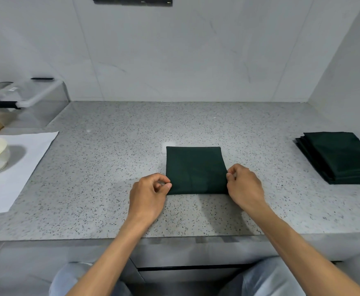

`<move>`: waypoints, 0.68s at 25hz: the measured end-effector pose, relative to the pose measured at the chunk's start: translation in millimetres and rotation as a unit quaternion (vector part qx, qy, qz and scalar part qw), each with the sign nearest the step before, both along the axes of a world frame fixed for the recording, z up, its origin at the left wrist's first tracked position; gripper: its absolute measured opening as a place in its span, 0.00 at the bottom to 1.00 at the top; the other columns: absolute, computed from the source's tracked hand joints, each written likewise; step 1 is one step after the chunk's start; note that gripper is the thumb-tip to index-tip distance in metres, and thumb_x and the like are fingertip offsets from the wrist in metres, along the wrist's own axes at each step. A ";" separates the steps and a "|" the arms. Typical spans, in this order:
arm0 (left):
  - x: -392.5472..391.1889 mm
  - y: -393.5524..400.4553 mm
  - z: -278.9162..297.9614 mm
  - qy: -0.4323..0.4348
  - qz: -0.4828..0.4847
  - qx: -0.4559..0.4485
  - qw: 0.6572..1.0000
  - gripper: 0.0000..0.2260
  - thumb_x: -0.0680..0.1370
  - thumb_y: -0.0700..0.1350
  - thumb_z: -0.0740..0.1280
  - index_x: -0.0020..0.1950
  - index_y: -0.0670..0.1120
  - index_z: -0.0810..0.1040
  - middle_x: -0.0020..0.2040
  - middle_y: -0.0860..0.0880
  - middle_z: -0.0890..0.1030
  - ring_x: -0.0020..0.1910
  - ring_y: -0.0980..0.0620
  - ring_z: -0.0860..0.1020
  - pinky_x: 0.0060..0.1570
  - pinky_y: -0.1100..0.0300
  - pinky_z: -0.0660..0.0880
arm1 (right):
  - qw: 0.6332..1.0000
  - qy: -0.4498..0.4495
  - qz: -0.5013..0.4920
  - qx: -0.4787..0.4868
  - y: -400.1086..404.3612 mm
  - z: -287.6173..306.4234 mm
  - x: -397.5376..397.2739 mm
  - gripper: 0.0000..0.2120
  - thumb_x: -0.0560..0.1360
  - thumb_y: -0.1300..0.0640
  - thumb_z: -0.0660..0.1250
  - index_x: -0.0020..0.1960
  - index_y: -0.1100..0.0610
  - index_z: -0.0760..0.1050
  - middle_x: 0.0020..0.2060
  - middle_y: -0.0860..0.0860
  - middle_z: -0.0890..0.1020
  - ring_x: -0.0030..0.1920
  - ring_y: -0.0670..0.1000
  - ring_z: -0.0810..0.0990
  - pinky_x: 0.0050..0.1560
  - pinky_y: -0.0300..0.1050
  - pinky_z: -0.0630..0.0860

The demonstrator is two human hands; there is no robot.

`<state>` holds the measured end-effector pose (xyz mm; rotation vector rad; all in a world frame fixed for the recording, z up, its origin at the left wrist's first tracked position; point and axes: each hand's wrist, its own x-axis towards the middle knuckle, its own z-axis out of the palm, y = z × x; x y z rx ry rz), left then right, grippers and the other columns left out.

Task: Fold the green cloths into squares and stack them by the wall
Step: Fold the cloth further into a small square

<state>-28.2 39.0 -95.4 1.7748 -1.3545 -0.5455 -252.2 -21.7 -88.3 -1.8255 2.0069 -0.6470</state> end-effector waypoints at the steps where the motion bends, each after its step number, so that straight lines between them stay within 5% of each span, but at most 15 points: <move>1: -0.3 -0.5 0.2 -0.013 -0.001 0.000 1.000 0.02 0.75 0.46 0.74 0.44 0.53 0.84 0.30 0.56 0.80 0.32 0.59 0.77 0.35 0.68 0.70 | 1.000 -0.005 -0.004 0.003 -1.0 -0.1 0.4 0.06 0.81 0.55 0.59 0.50 0.54 0.75 0.38 0.49 0.79 0.39 0.50 0.77 0.40 0.47 0.74; 4: 1.0 0.8 1.8 -0.072 -0.013 -0.006 0.997 0.02 0.76 0.47 0.72 0.46 0.53 0.84 0.35 0.57 0.80 0.35 0.58 0.77 0.38 0.63 0.75 | 0.999 -0.006 -0.022 -0.031 9.6 2.0 -0.3 0.06 0.79 0.55 0.62 0.52 0.57 0.75 0.39 0.49 0.81 0.37 0.49 0.78 0.36 0.47 0.75; 7: -7.0 -4.7 7.1 -0.205 -0.032 -0.076 0.975 0.06 0.79 0.47 0.66 0.51 0.49 0.82 0.44 0.54 0.80 0.44 0.54 0.77 0.52 0.54 0.75 | 0.964 0.133 0.024 -0.229 22.9 9.5 6.8 0.07 0.77 0.58 0.65 0.54 0.59 0.75 0.44 0.53 0.82 0.35 0.52 0.78 0.27 0.37 0.64; 9: -22.8 -22.4 14.3 -0.276 -0.063 -0.090 0.955 0.11 0.81 0.47 0.61 0.58 0.46 0.80 0.54 0.50 0.81 0.53 0.51 0.77 0.58 0.53 0.72 | 0.938 0.163 0.111 -0.284 11.5 19.8 26.5 0.07 0.77 0.60 0.64 0.53 0.60 0.77 0.48 0.53 0.83 0.44 0.54 0.80 0.34 0.38 0.73; 11: -36.7 -47.4 21.0 -0.314 -0.096 -0.052 0.943 0.15 0.82 0.47 0.58 0.65 0.45 0.75 0.63 0.48 0.77 0.62 0.48 0.74 0.63 0.51 0.69 | 0.927 0.187 0.198 -0.258 -15.0 23.6 48.1 0.10 0.79 0.59 0.60 0.57 0.59 0.77 0.55 0.54 0.82 0.55 0.56 0.78 0.52 0.49 0.77; 13: -40.0 -69.0 17.1 -0.335 -0.135 0.001 0.932 0.18 0.83 0.47 0.55 0.71 0.46 0.69 0.71 0.48 0.71 0.71 0.48 0.67 0.70 0.48 0.63 | 0.933 0.213 0.237 -0.167 -42.5 17.1 58.4 0.17 0.82 0.55 0.54 0.67 0.59 0.72 0.68 0.55 0.74 0.70 0.58 0.69 0.69 0.55 0.66; 17: -31.2 -87.0 -2.7 -0.363 -0.223 0.087 0.901 0.24 0.85 0.53 0.48 0.80 0.48 0.54 0.81 0.49 0.53 0.80 0.50 0.49 0.77 0.44 0.46 | 0.941 0.249 0.225 -0.036 -64.1 -13.1 39.6 0.26 0.84 0.45 0.44 0.79 0.54 0.54 0.79 0.52 0.55 0.79 0.55 0.50 0.77 0.55 0.47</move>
